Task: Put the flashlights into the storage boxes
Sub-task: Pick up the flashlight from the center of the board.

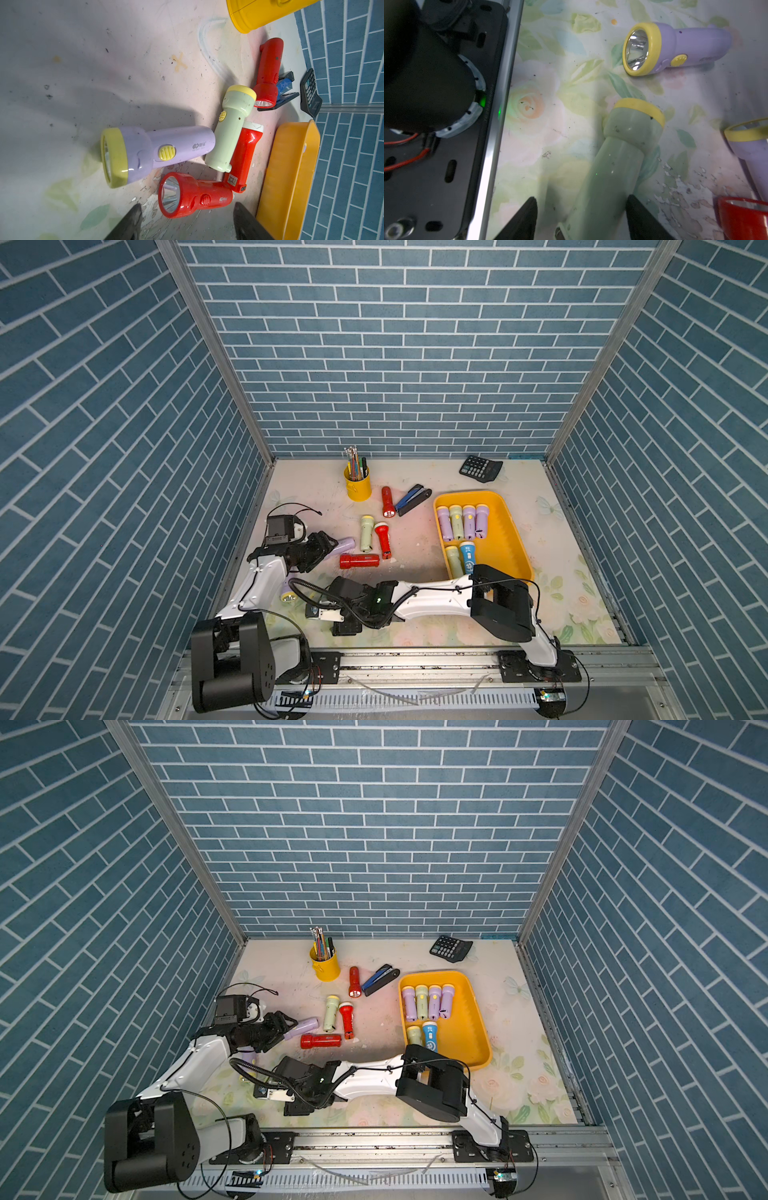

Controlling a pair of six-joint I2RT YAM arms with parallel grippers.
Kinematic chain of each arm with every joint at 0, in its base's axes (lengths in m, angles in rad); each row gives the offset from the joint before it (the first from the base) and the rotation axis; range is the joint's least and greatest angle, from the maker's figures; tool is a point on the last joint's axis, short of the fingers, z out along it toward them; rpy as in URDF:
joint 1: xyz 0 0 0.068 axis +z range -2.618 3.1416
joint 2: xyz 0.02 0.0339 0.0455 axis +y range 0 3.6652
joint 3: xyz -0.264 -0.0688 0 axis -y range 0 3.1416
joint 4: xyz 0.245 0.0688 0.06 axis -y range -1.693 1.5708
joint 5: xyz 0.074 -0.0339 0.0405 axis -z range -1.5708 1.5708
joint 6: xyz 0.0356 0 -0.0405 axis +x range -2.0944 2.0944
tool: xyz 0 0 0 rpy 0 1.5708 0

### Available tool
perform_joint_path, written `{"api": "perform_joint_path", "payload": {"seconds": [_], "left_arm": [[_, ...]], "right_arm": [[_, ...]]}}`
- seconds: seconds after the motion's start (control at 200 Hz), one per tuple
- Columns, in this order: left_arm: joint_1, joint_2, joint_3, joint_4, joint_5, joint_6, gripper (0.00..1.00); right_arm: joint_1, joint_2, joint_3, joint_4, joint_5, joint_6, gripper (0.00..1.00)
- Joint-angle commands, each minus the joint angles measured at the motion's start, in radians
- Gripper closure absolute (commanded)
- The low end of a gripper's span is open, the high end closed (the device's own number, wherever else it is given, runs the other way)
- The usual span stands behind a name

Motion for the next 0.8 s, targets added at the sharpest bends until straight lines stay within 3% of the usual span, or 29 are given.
{"api": "perform_joint_path", "payload": {"seconds": [0.0, 0.455, 0.645, 0.795], "left_arm": [[0.027, 0.000, 0.027, 0.005, 0.011, 0.019, 0.30], [0.042, -0.011, 0.027, -0.003, -0.012, 0.026, 0.30], [0.042, -0.022, 0.022, 0.005, -0.007, 0.025, 0.30], [0.042, -0.033, 0.018, 0.017, -0.006, 0.023, 0.31]], "right_arm": [[0.003, 0.045, 0.085, -0.063, 0.067, 0.034, 0.34], [0.004, 0.116, 0.173, -0.162, 0.129, 0.022, 0.52], [0.004, 0.078, 0.120, -0.112, 0.124, -0.012, 0.65], [0.004, 0.058, 0.080, -0.075, 0.133, -0.039, 0.69]]}}
